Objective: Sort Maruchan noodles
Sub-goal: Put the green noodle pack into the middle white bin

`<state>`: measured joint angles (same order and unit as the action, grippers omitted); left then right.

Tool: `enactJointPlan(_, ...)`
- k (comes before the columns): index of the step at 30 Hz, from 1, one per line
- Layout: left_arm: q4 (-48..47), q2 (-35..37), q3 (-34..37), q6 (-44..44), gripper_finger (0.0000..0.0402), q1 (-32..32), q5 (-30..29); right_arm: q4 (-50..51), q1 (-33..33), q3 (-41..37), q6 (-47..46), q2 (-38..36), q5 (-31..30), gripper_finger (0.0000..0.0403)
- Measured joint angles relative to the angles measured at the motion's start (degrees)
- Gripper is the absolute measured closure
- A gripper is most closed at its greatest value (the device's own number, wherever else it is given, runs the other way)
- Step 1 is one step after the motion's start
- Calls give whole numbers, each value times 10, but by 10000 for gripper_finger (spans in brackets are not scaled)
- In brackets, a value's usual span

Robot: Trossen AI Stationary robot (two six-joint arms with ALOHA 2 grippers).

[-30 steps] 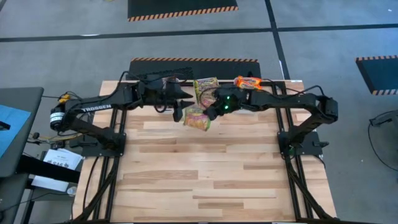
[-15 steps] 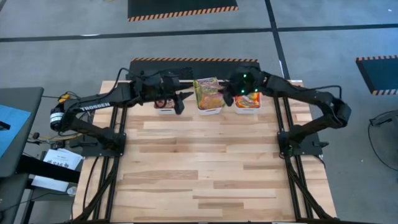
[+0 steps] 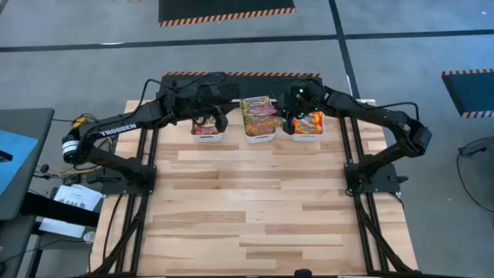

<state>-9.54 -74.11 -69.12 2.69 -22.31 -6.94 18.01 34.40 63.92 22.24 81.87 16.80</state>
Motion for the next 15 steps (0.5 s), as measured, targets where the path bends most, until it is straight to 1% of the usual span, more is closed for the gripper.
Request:
enactJointPlan(6,0,0,0,25,270,-10,0,-4,-3,0,17,2,0,377)
enactJointPlan(13,0,0,0,26,270,-10,0,-15,-18,0,9,49,-3,376)
enactJointPlan(15,0,0,0,25,270,-10,0,-11,-23,0,7,61,-12,376)
